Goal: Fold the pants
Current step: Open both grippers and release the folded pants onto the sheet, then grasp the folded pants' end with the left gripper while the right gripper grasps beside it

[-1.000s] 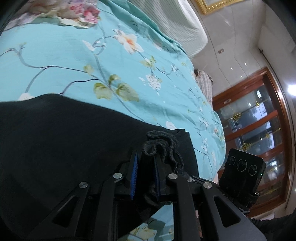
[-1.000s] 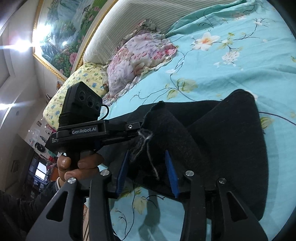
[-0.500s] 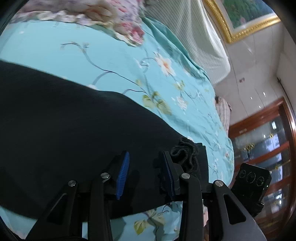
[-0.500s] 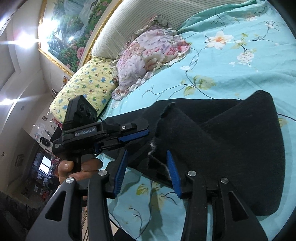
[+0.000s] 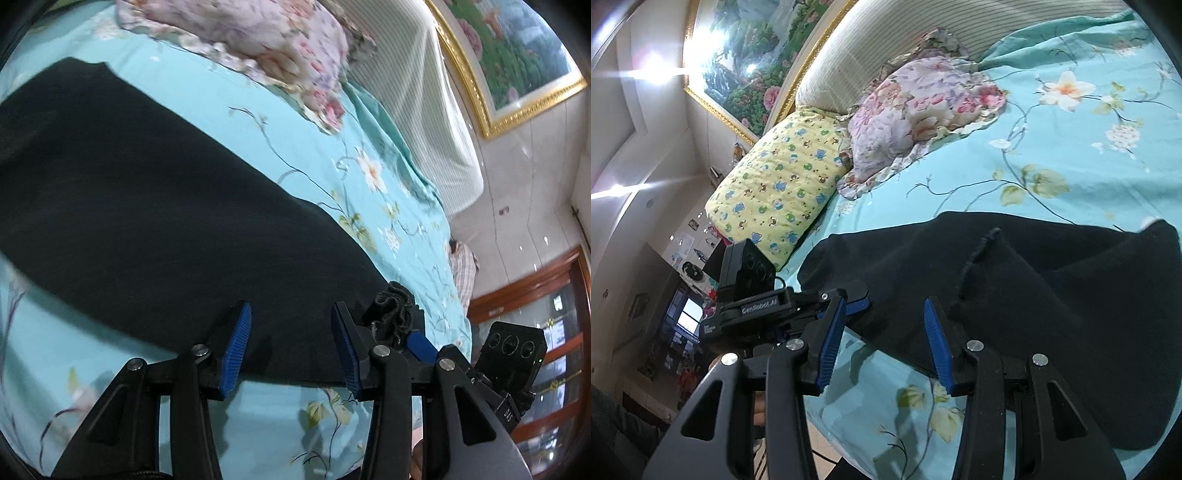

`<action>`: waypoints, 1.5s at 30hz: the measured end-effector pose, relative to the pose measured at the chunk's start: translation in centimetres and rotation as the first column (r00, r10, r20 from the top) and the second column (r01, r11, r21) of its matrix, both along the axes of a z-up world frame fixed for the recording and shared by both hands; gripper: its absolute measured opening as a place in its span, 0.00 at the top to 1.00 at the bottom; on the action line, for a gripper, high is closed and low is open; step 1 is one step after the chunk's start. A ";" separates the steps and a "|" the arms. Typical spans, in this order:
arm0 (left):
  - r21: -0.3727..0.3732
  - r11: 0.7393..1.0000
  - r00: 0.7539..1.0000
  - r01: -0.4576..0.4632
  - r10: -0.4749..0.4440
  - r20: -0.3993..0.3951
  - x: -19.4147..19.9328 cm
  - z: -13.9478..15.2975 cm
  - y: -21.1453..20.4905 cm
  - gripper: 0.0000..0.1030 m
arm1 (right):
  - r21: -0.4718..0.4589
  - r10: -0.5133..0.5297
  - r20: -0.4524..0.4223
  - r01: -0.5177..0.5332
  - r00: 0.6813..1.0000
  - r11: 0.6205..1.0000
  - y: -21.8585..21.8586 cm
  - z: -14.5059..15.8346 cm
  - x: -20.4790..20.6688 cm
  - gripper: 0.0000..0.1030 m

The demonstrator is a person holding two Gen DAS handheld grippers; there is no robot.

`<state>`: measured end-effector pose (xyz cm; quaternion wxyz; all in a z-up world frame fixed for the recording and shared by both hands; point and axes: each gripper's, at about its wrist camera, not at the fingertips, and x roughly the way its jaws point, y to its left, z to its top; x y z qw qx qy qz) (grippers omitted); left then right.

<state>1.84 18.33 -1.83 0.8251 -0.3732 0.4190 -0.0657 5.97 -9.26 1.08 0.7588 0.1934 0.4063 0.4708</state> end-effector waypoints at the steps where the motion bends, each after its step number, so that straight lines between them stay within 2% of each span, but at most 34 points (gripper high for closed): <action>1: -0.001 1.000 1.000 -0.010 0.010 0.001 -0.3 0.1 0.2 0.56 | -0.001 0.004 0.002 -0.004 1.000 1.000 0.2 0.1 0.0 0.55; 7: 0.001 0.998 0.998 -0.069 0.069 0.007 -3.0 0.3 2.3 0.56 | -0.010 0.041 0.014 -0.041 0.999 0.999 2.0 0.5 0.4 0.50; 12: -0.012 0.992 0.992 -0.127 0.127 0.001 -5.2 0.0 4.0 0.56 | -0.020 0.072 0.025 -0.071 0.997 0.997 3.5 1.0 0.7 0.50; 20: -0.031 0.964 0.964 -0.265 0.265 0.002 -7.8 0.1 7.8 0.53 | -0.043 0.137 0.040 -0.135 0.990 0.990 6.6 1.5 1.1 0.49; 32: -0.059 0.932 0.934 -0.357 0.356 -0.027 -9.1 -0.9 11.3 0.52 | -0.071 0.220 0.070 -0.215 0.973 0.974 11.3 2.5 2.5 0.48; 38: -0.079 0.914 0.917 -0.398 0.396 -0.043 -9.2 -1.6 12.8 0.46 | -0.098 0.256 0.073 -0.248 0.964 0.964 13.6 2.5 3.3 0.40; 45: -0.075 0.898 0.901 -0.433 0.431 -0.044 -8.5 -1.7 14.0 0.41 | -0.166 0.331 0.101 -0.312 0.938 0.935 18.7 3.0 4.9 0.39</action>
